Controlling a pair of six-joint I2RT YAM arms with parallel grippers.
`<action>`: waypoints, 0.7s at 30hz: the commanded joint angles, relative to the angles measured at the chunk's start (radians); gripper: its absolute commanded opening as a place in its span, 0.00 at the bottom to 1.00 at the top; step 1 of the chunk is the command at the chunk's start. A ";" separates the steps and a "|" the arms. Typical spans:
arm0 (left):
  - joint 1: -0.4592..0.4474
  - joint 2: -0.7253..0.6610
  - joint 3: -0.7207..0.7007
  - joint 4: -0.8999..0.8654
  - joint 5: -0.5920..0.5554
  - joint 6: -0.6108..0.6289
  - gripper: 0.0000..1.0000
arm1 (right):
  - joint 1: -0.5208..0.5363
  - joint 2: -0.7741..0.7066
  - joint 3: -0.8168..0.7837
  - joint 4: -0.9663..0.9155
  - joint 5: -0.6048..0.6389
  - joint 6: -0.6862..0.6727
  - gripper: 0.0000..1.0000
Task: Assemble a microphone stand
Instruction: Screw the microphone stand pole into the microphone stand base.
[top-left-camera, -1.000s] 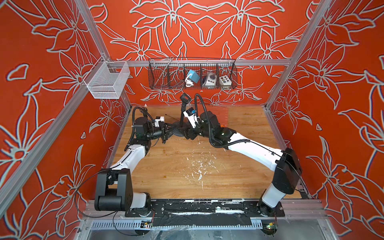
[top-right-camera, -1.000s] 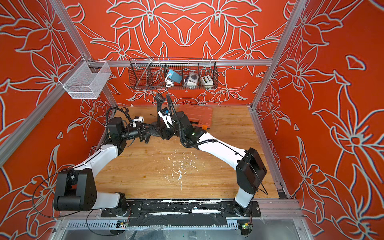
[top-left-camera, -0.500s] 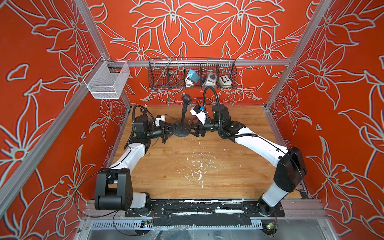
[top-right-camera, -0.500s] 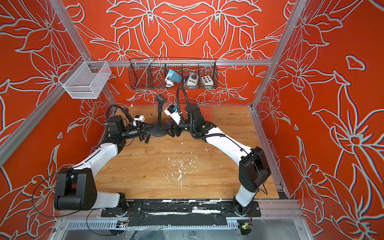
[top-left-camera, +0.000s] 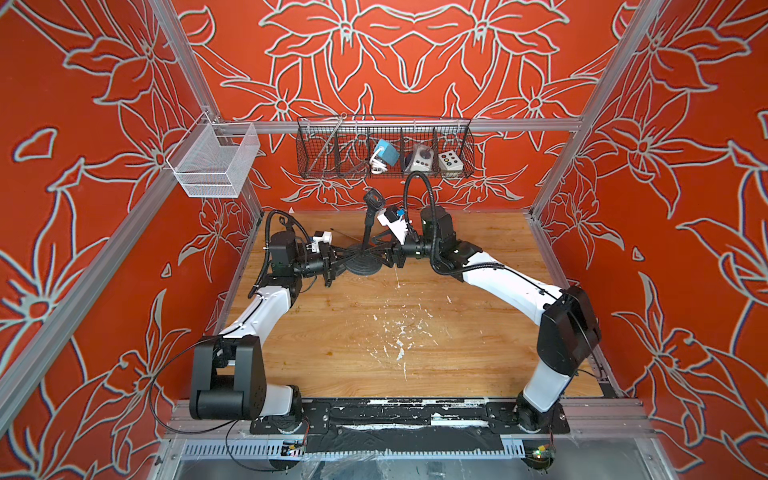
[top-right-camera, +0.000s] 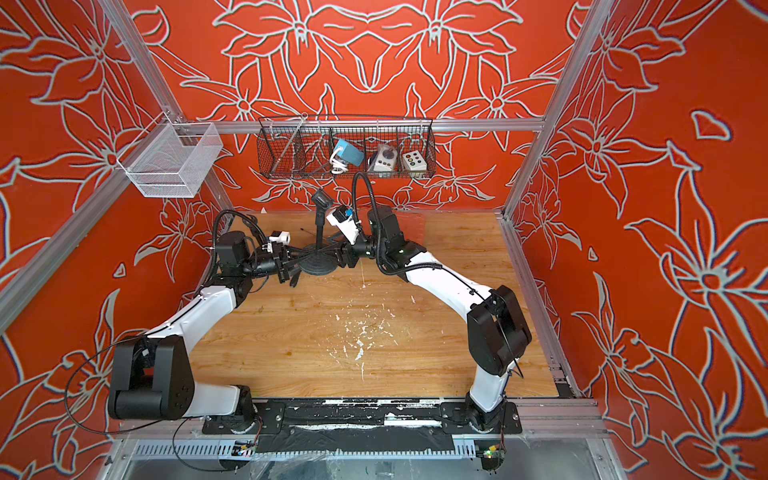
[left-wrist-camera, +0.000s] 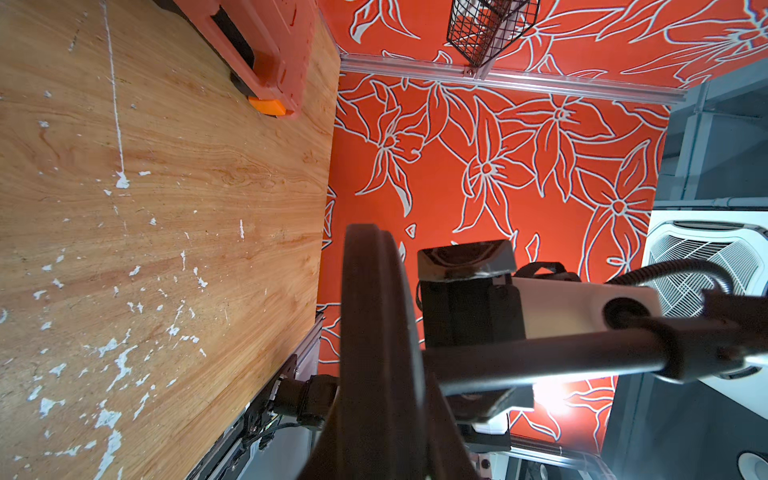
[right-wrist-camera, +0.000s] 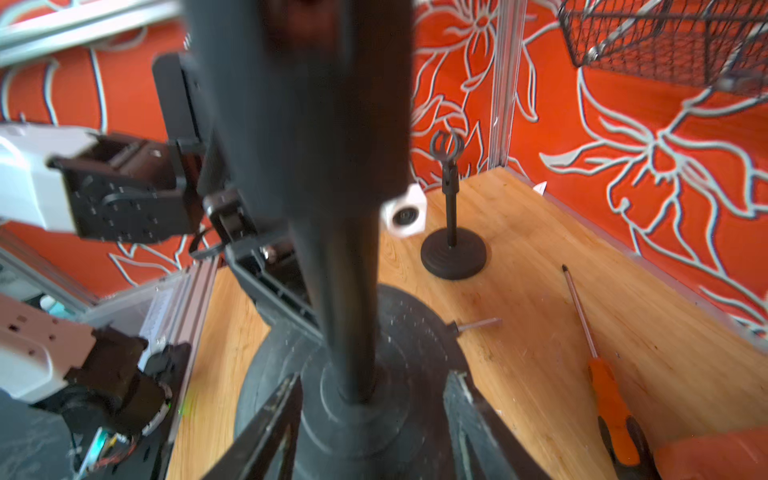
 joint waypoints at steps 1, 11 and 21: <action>-0.004 -0.011 0.004 0.065 0.046 0.010 0.00 | 0.000 0.017 0.016 0.149 -0.006 0.078 0.55; -0.010 -0.010 -0.002 0.061 0.047 0.012 0.00 | 0.028 0.027 -0.002 0.249 0.053 0.157 0.28; -0.036 -0.018 0.008 0.116 -0.015 -0.046 0.00 | 0.287 -0.036 -0.061 0.034 1.111 0.188 0.00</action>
